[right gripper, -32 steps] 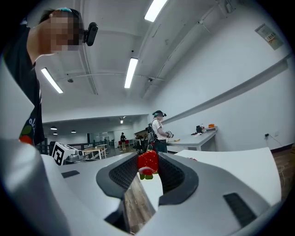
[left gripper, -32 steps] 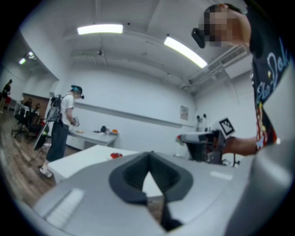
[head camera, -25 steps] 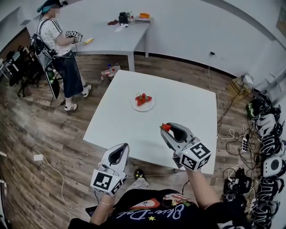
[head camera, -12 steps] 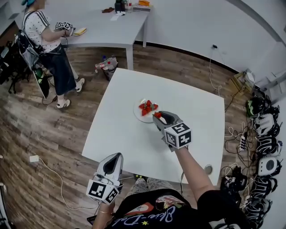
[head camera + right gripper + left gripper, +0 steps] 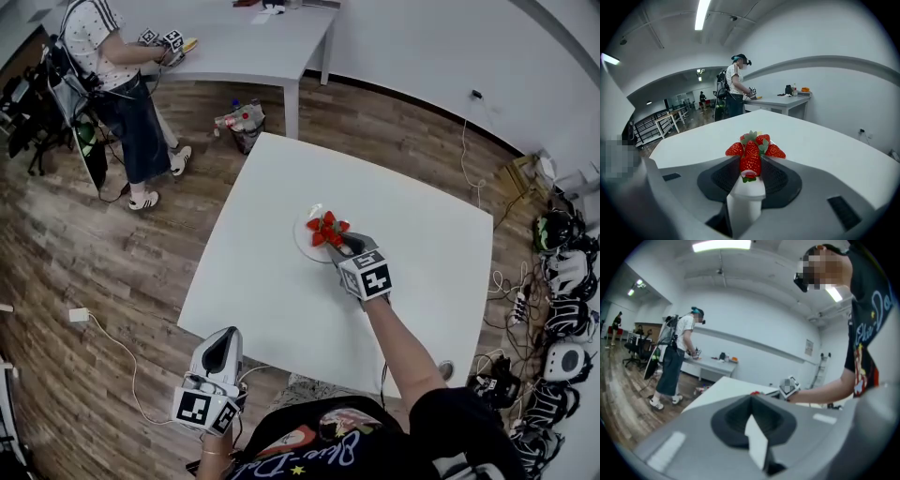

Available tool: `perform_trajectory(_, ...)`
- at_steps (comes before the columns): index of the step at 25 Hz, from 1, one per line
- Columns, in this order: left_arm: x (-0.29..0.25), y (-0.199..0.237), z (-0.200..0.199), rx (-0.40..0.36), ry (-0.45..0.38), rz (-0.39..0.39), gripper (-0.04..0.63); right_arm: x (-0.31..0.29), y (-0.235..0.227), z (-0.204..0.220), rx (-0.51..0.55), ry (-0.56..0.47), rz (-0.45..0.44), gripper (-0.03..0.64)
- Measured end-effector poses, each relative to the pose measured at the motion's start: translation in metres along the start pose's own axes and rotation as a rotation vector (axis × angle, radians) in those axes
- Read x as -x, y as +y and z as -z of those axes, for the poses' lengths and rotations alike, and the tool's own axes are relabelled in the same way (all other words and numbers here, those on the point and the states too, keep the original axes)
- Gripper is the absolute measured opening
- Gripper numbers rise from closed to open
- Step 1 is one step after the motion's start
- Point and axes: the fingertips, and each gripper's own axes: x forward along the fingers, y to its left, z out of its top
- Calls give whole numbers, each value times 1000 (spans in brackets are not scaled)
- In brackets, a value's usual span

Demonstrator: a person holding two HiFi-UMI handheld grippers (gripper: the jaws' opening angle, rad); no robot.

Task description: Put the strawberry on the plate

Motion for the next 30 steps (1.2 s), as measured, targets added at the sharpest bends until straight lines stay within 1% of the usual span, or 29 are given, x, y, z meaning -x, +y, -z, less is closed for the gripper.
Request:
perform_trajectory(4, 0, 2, 0, -13, 9, -15, 0, -6, 10, 2, 79, 36, -23, 143)
perform_trajectory(7, 2, 0, -5, -9, -4, -29, 0, -7, 14, 3, 96, 40, -29, 145)
perform_trajectory(9, 6, -3, -9, -2, -17, -38, 0, -1, 11, 0, 93, 23, -7, 181)
perform_trajectory(11, 11, -7, -9, -1, -25, -47, 0, 16, 5, -9, 79, -28, 28, 194)
perform_trajectory(12, 13, -8, -9, -2, -28, -52, 0, 29, 3, -15, 57, -73, 38, 194)
perform_trajectory(14, 15, -13, -10, -6, -34, -58, 0, 59, 5, -26, -24, -170, 10, 192)
perform_trajectory(15, 14, -16, -13, -7, -41, -56, 0, 74, 7, -28, -70, -206, -19, 164)
perform_trajectory(16, 13, -20, -16, -7, -52, -51, 0, 88, 10, -30, -104, -230, -46, 56)
perform_trajectory(17, 11, -24, -20, -7, -66, -42, 0, 101, 13, -30, -121, -246, -69, 29)
perform_trajectory(19, 6, -32, -31, -14, -94, -21, 0, 121, 19, -29, -125, -263, -95, 18)
perform_trajectory(23, -5, -53, -43, -49, -130, 28, 0, 143, 19, -14, -138, -263, -82, 17)
perform_trajectory(25, -9, -61, -43, -65, -125, 46, 0, 150, 19, -12, -139, -269, -80, 17)
perform_trajectory(28, -11, -67, -40, -75, -108, 60, 0, 158, 22, -14, -85, -270, -64, 17)
perform_trajectory(30, -11, -71, -40, -83, -102, 68, 0, 162, 23, -16, -76, -278, -65, 17)
